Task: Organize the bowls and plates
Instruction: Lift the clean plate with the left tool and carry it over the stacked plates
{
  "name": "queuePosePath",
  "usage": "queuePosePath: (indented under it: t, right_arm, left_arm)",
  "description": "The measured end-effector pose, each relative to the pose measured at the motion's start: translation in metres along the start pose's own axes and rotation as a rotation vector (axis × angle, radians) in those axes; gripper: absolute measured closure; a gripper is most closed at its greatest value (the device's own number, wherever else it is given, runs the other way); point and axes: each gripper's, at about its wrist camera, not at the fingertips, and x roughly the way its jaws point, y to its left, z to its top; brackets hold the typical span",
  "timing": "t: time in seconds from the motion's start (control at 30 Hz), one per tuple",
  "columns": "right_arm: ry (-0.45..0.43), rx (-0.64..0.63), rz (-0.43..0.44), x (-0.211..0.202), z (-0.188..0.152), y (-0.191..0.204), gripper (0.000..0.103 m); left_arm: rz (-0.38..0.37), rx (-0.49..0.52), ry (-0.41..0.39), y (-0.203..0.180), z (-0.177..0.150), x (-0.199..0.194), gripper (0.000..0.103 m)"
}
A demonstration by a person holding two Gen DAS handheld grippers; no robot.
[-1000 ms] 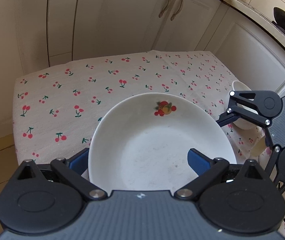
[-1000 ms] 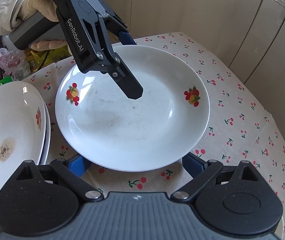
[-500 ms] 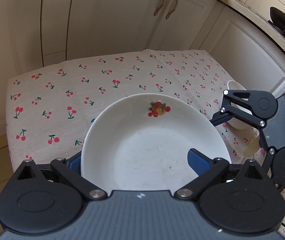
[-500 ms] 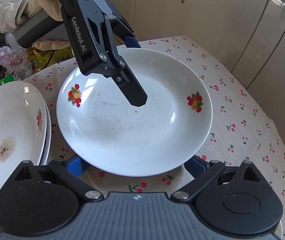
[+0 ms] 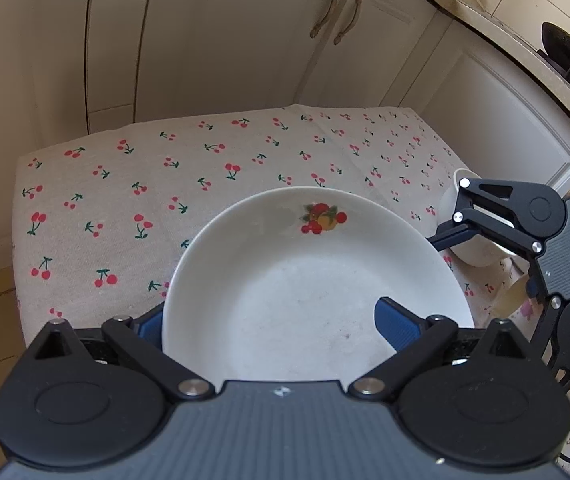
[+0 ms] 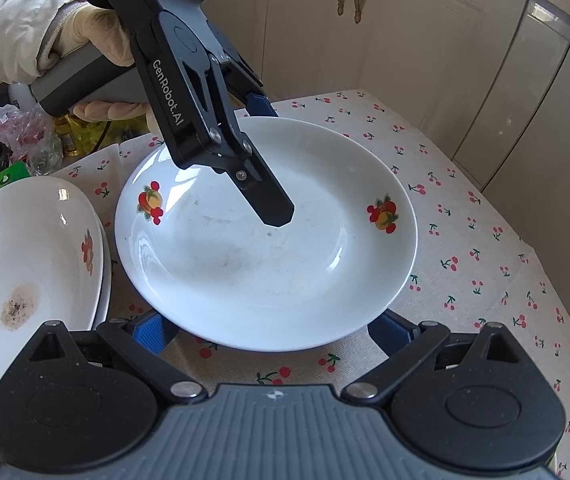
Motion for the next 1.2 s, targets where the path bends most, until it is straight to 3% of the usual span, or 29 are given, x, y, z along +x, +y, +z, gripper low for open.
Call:
queuePosePath:
  t: [0.73, 1.2]
  right_arm:
    - [-0.055, -0.01, -0.037, -0.051, 0.003, 0.027, 0.002]
    - [-0.093, 0.017, -0.033, -0.099, -0.013, 0.093, 0.002]
  left_arm:
    - [0.025, 0.032, -0.054, -0.045, -0.001, -0.05, 0.004]
    - [0.044, 0.054, -0.066, -0.1, -0.046, -0.101, 0.004]
